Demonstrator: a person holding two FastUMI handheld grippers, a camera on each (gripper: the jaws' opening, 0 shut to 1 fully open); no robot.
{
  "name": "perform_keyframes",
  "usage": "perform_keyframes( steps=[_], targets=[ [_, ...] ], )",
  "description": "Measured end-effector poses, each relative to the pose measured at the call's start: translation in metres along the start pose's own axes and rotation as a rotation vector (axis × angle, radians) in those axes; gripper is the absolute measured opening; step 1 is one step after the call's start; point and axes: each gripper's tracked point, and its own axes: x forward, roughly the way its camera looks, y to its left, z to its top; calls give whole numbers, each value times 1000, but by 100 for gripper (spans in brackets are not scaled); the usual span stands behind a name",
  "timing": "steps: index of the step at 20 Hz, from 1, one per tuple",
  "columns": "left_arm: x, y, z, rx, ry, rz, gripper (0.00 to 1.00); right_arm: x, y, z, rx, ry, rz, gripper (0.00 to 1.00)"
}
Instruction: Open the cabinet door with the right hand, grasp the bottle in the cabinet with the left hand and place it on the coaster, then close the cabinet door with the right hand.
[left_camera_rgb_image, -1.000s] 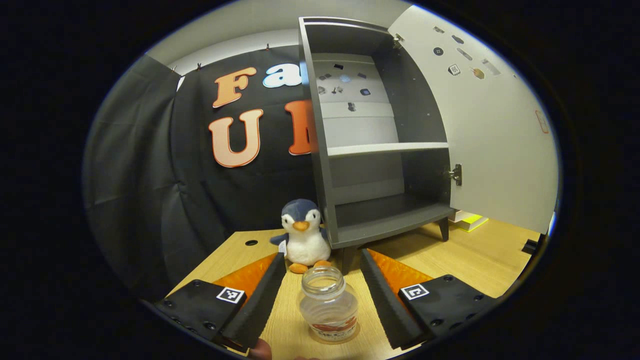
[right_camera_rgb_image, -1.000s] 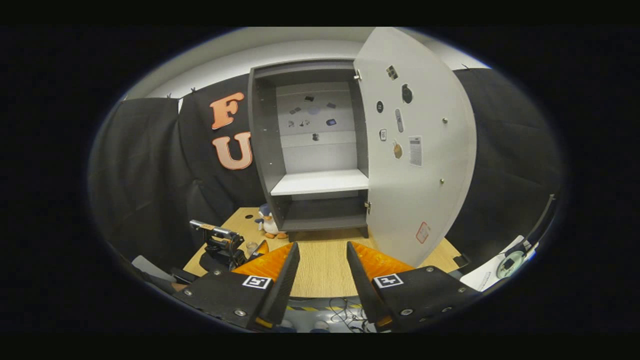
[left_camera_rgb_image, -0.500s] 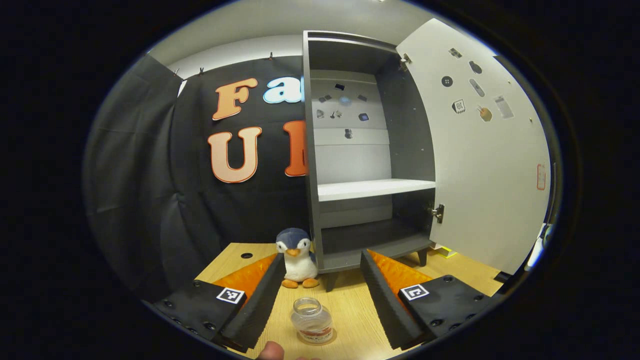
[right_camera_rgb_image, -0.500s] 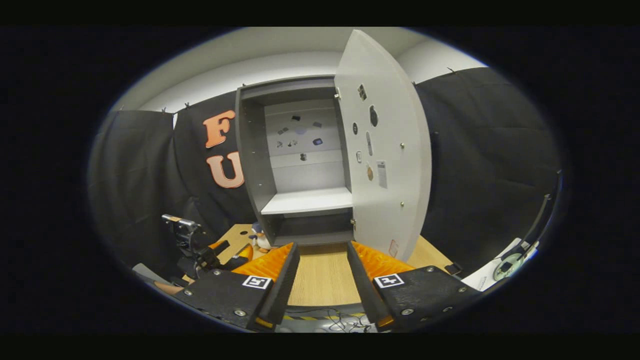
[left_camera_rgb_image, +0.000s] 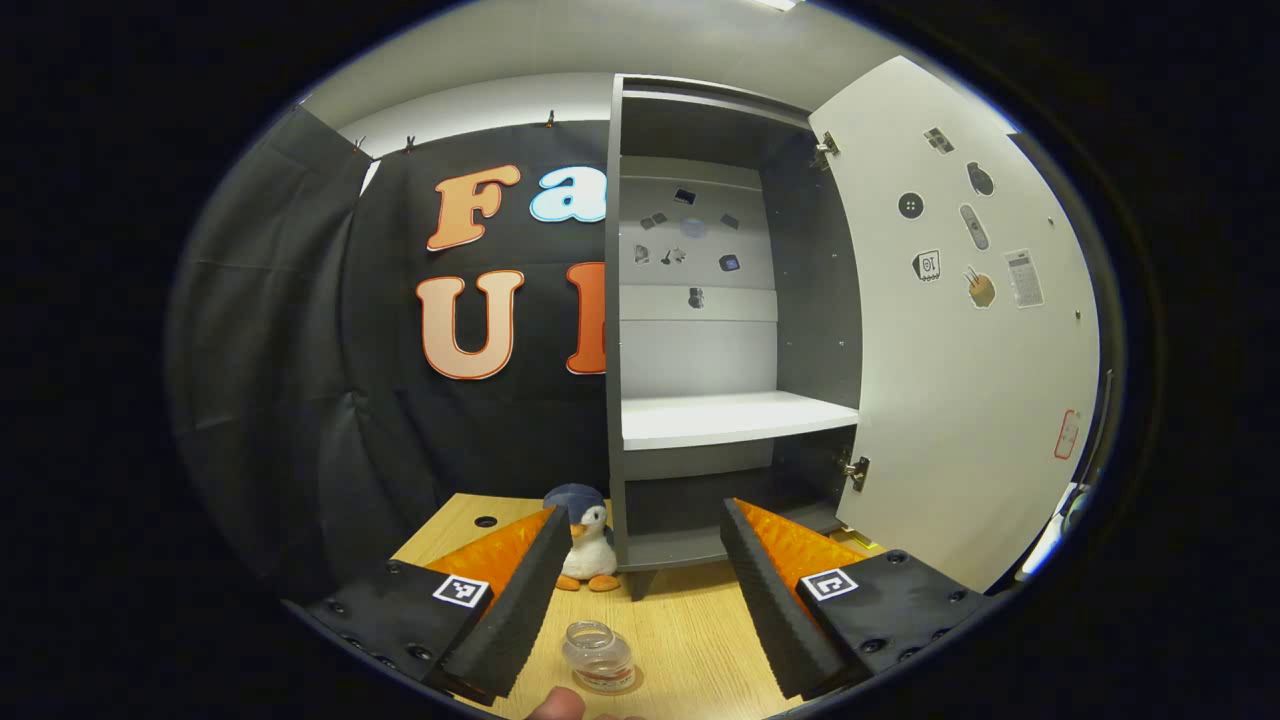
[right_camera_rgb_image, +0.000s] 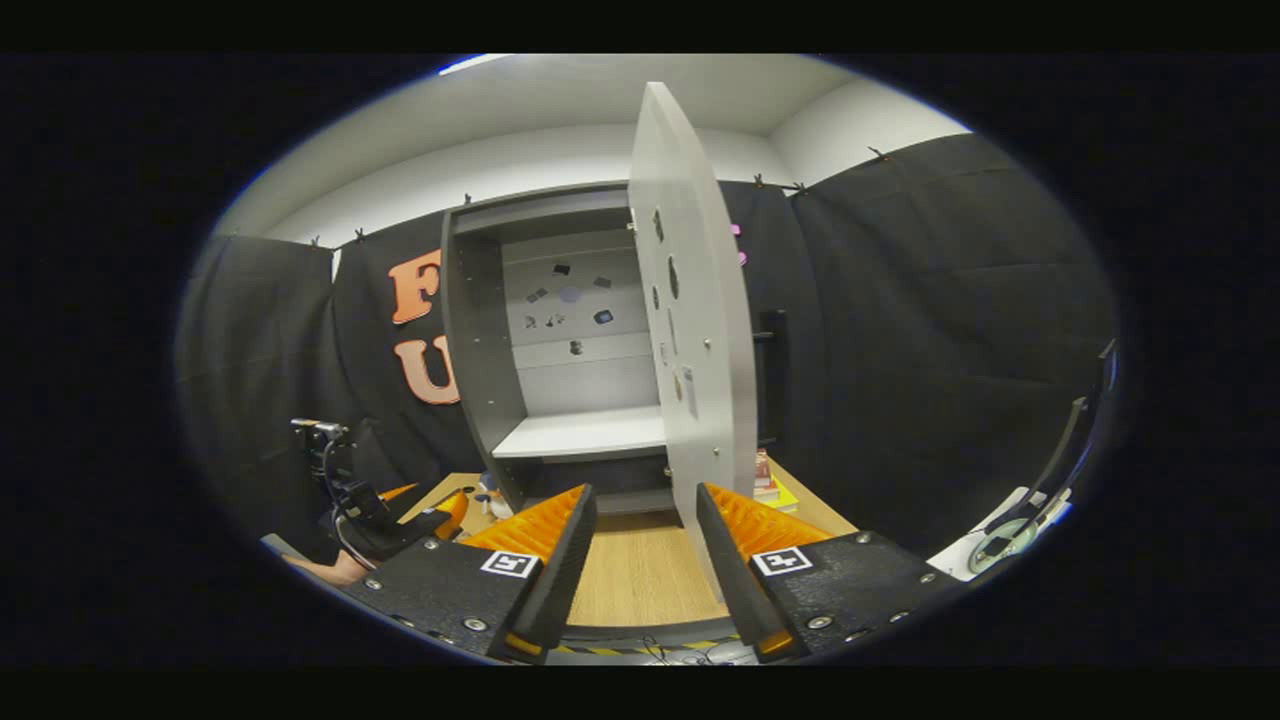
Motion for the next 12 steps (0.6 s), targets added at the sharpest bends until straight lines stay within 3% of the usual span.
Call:
perform_keyframes(
  steps=[4,10,11,12],
  targets=[
    [-2,-14,10,6,-12,-7,98,-8,-26,6,-5,-21,-20,63],
    [-9,-32,27,8,-23,-13,100,-14,-68,21,-18,-64,-49,71],
    [-10,-35,30,11,-26,-12,98,-13,-74,24,-18,-70,-48,76],
    [-10,-38,33,16,-29,-12,100,-12,-80,25,-18,-72,-48,72]
  ],
)
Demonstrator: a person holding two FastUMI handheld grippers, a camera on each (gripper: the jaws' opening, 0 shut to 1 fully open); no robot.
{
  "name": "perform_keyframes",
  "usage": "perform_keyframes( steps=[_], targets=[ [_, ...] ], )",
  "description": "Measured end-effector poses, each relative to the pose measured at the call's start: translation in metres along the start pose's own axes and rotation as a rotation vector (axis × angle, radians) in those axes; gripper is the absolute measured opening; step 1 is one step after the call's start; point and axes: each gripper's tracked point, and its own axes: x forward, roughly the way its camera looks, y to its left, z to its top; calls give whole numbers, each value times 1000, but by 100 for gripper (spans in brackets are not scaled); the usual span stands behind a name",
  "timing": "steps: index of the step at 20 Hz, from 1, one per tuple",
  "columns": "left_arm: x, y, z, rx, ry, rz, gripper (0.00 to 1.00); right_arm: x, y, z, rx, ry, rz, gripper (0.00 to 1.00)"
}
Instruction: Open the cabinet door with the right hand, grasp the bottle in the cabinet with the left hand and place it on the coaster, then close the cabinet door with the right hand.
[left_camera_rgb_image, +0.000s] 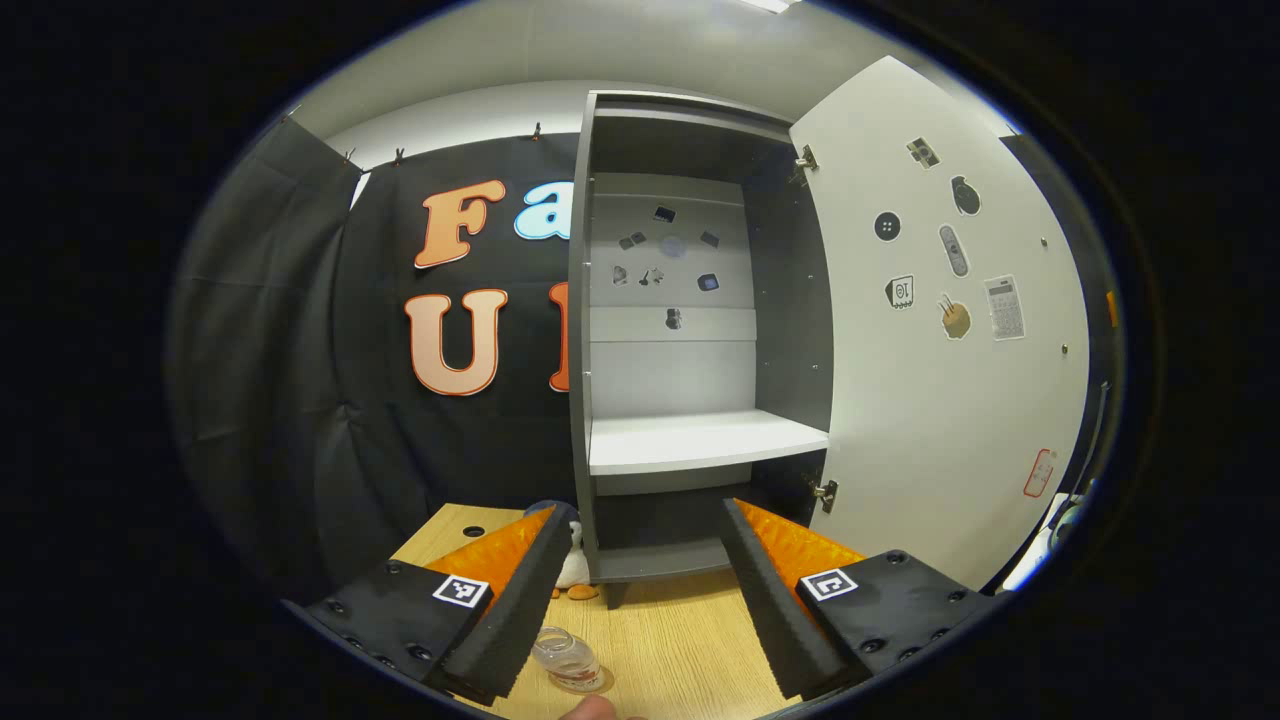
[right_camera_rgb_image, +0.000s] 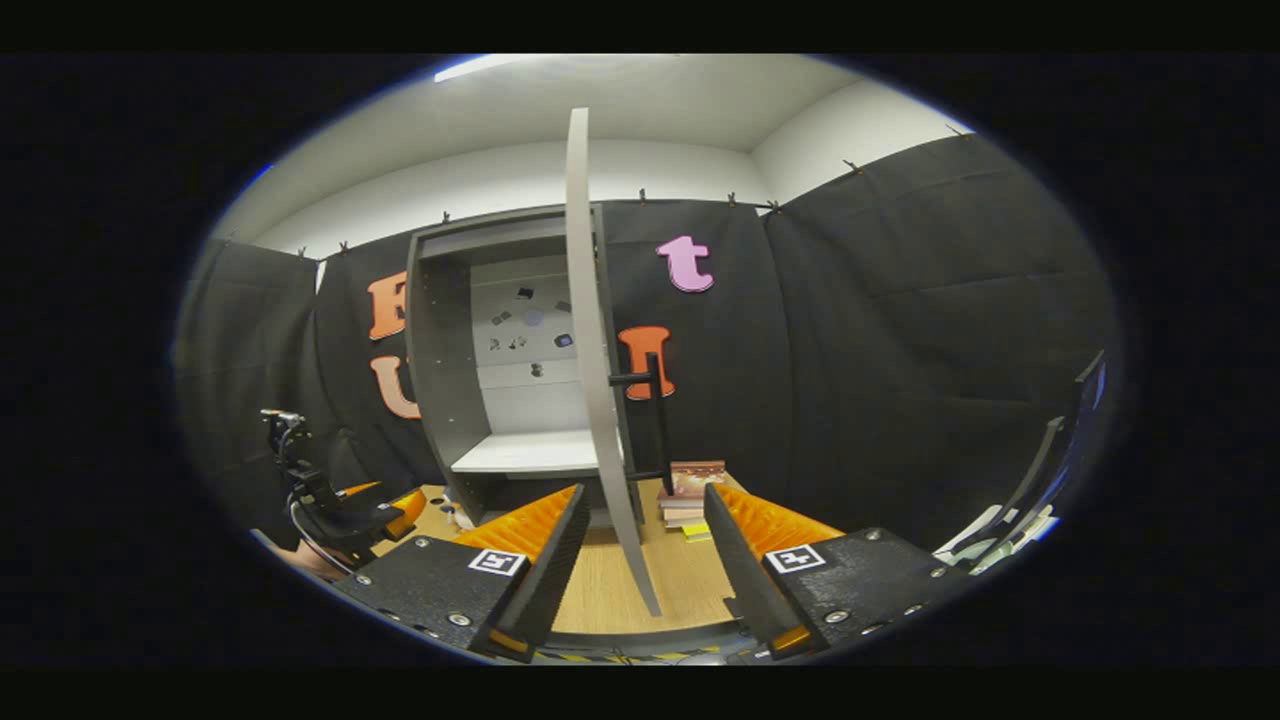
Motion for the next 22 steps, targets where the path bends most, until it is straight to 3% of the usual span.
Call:
perform_keyframes(
  steps=[2,3,5,6,8,9,13,14,22],
  targets=[
    [2,-4,5,5,1,-2,94,8,-10,1,-3,-4,2,70],
    [-2,-1,3,3,-4,-1,98,13,-16,0,-6,-3,3,70],
    [-3,-3,9,-2,-16,6,100,22,-23,-2,-8,-2,17,79],
    [-2,-4,10,-3,-18,7,98,28,-22,-2,-5,2,34,75],
    [0,-5,11,-6,-11,15,100,44,-24,-5,-3,18,63,79],
    [0,-6,10,-10,-5,18,100,51,-24,-8,-7,26,77,71],
    [2,0,7,-2,12,45,98,72,-23,-11,-1,32,115,82],
    [3,2,7,2,14,53,97,74,-22,-12,1,33,118,78],
    [1,14,6,20,20,67,97,73,-2,-16,-12,34,152,78]
  ],
)
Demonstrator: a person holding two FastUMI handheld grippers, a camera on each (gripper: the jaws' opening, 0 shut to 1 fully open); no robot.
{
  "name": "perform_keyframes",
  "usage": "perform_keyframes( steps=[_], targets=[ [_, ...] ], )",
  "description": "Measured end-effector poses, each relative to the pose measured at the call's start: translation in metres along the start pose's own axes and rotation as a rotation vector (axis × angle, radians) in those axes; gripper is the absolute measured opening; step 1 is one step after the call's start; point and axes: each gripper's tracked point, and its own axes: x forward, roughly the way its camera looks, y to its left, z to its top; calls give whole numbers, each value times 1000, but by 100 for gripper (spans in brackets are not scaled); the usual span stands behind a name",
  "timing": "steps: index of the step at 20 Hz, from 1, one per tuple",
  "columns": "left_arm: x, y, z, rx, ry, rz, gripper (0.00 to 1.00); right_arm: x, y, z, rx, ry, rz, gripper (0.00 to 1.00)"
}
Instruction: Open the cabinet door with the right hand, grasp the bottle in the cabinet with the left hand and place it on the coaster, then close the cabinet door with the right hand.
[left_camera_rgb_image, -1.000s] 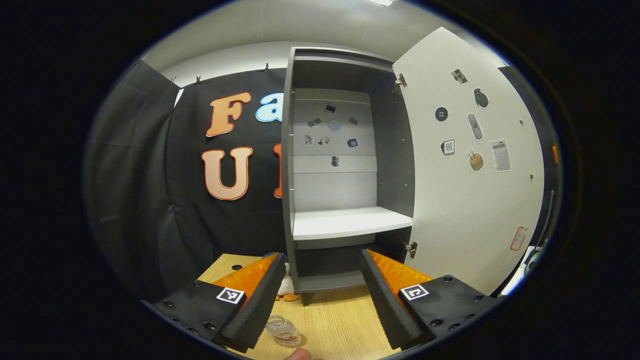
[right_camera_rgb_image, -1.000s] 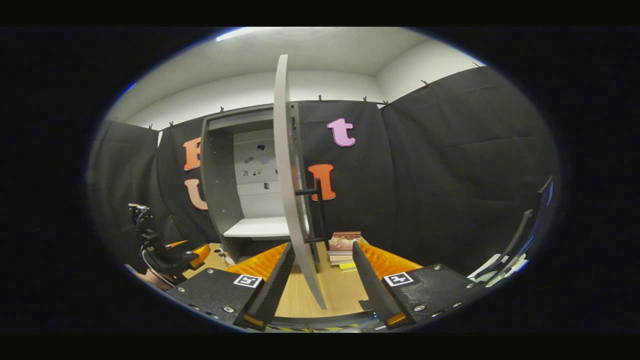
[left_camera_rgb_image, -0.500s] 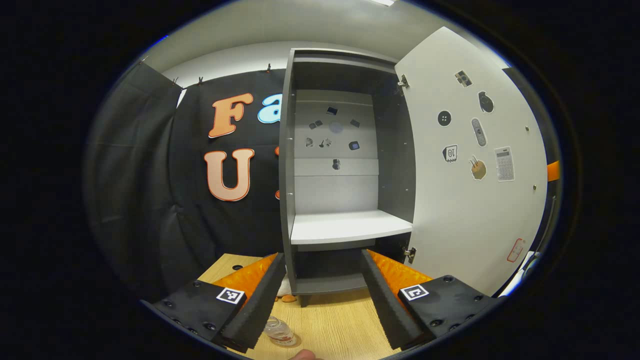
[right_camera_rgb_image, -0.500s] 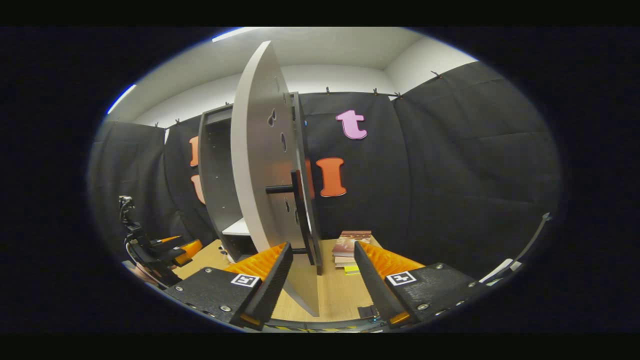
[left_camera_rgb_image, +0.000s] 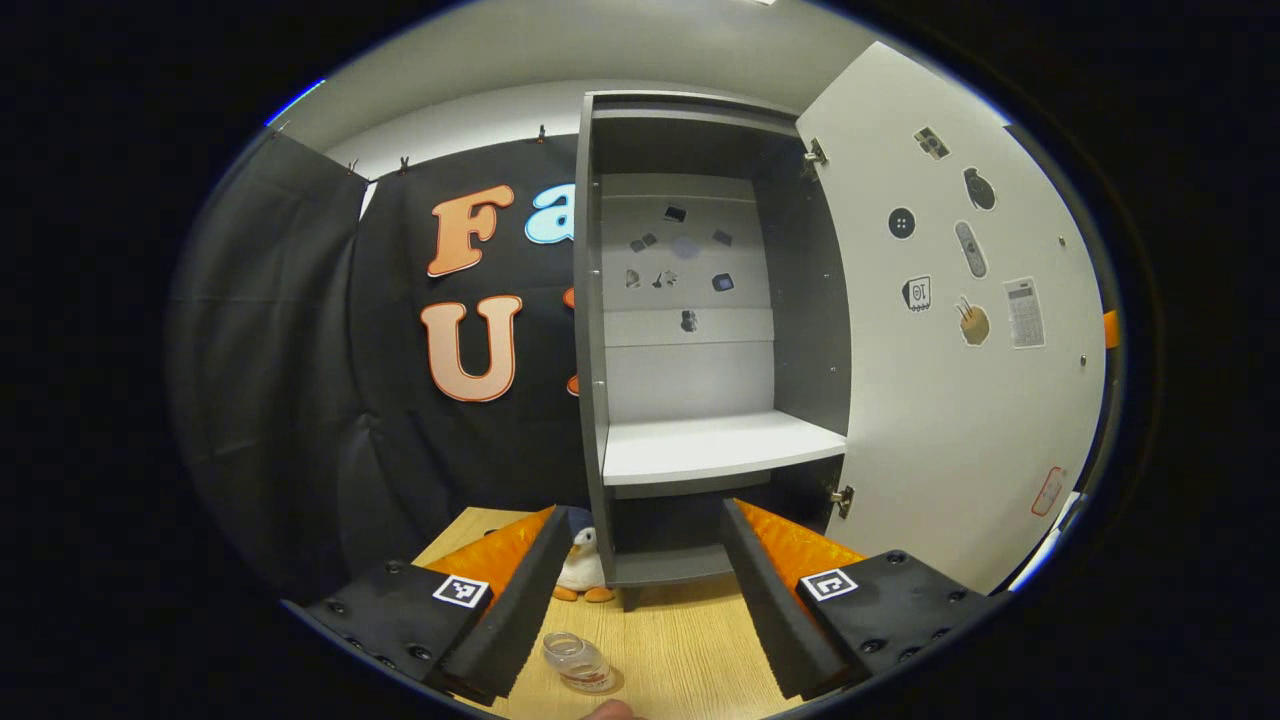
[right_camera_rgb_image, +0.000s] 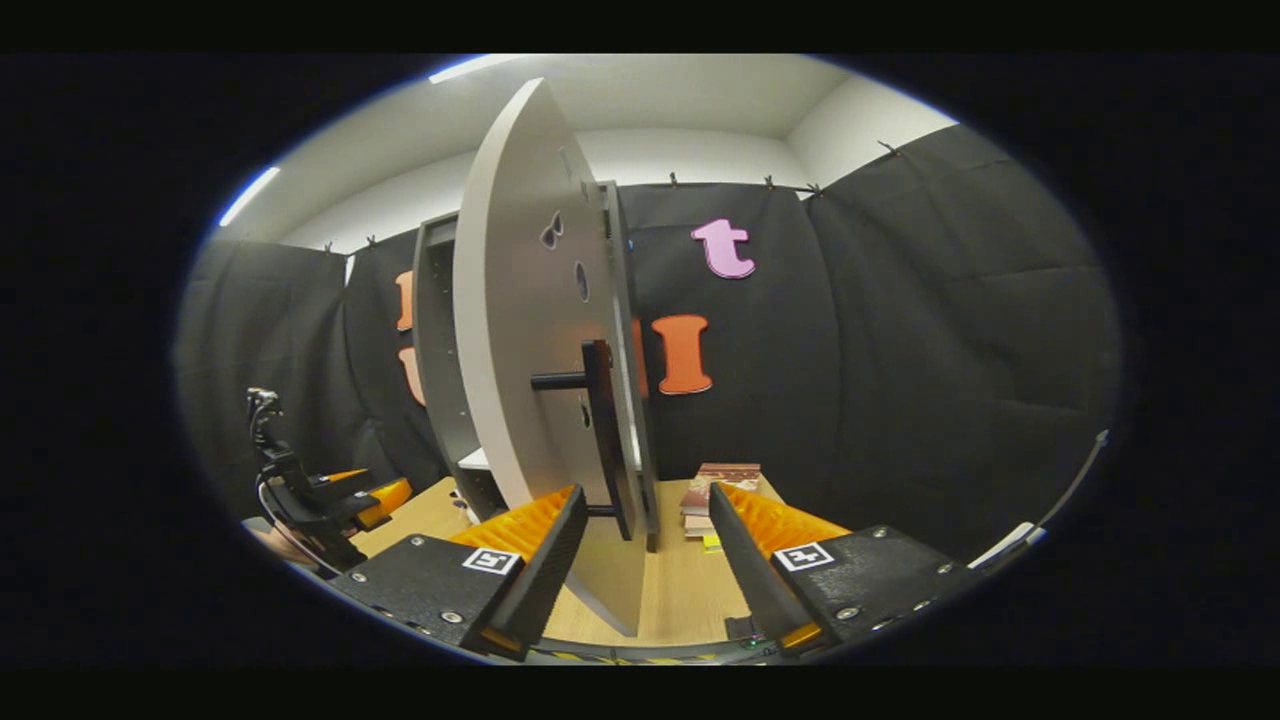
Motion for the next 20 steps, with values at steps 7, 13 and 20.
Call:
perform_keyframes(
  steps=[7,13,20],
  targets=[
    [-7,30,3,-12,-6,34,97,7,44,-5,-7,6,74,78],
    [-18,73,2,-16,-5,98,100,31,97,-12,-5,17,176,73],
    [-25,130,0,-25,1,193,100,54,155,-16,-7,31,266,78]
  ],
)
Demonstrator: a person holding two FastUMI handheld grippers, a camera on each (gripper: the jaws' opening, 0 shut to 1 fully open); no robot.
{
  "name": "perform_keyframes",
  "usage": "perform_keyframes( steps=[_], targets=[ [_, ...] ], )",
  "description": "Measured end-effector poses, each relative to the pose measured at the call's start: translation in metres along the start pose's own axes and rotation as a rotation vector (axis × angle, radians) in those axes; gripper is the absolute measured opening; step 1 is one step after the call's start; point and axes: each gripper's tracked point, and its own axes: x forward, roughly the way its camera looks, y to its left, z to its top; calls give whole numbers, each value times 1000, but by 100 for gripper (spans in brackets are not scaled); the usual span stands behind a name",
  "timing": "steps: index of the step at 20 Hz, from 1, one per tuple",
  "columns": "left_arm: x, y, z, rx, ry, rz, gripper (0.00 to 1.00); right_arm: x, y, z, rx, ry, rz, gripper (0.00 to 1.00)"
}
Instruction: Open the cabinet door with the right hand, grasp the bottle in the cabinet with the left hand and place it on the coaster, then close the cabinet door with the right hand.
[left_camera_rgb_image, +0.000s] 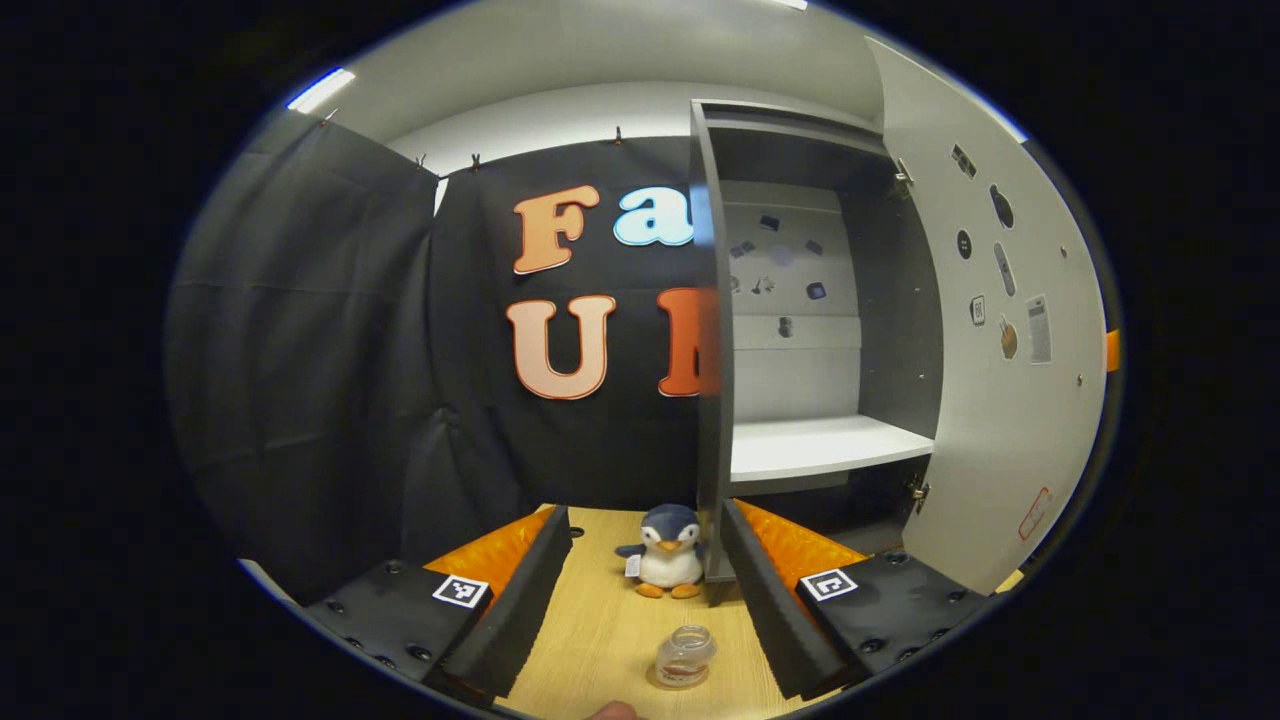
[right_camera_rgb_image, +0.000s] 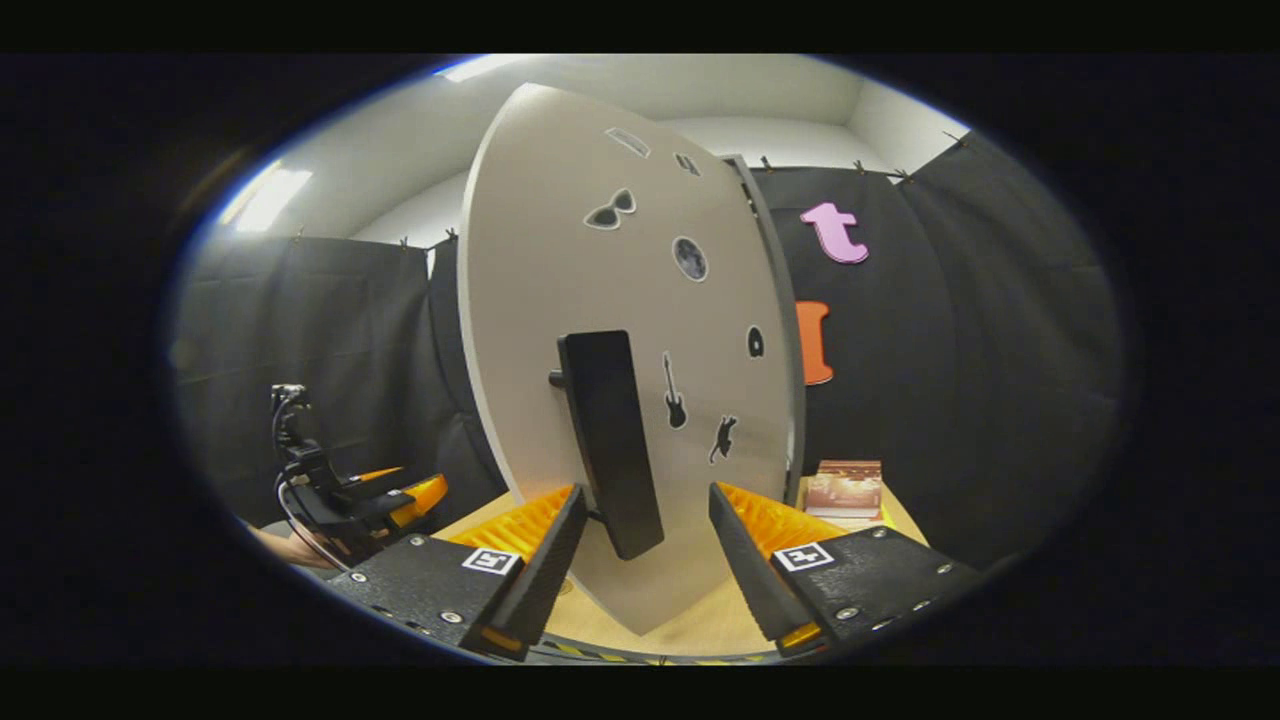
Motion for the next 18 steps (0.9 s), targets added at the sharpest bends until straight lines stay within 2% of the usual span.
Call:
perform_keyframes(
  steps=[1,2,3,5,6,7,9,10,11,17,18],
  targets=[
    [1,9,0,0,1,12,100,7,5,0,-6,2,8,73],
    [1,16,0,0,1,23,97,19,9,-3,-8,5,17,83],
    [1,24,0,1,2,36,100,29,12,-5,-9,5,29,78],
    [3,40,0,4,0,64,97,45,12,-5,-4,6,44,80],
    [4,48,0,3,0,76,100,51,13,-4,0,4,54,75],
    [6,57,-1,4,3,89,100,59,15,-5,-1,8,62,81],
    [6,76,-6,-2,8,112,97,73,19,-4,-13,11,74,83],
    [6,83,-6,-5,11,123,100,78,25,-5,-28,9,82,85],
    [7,90,-9,-7,16,133,97,83,28,-5,-42,9,86,86],
    [15,135,-15,-11,23,193,97,115,34,-11,-83,-13,90,87],
    [16,141,-15,-11,26,203,100,121,34,-12,-86,-19,81,88]
  ],
)
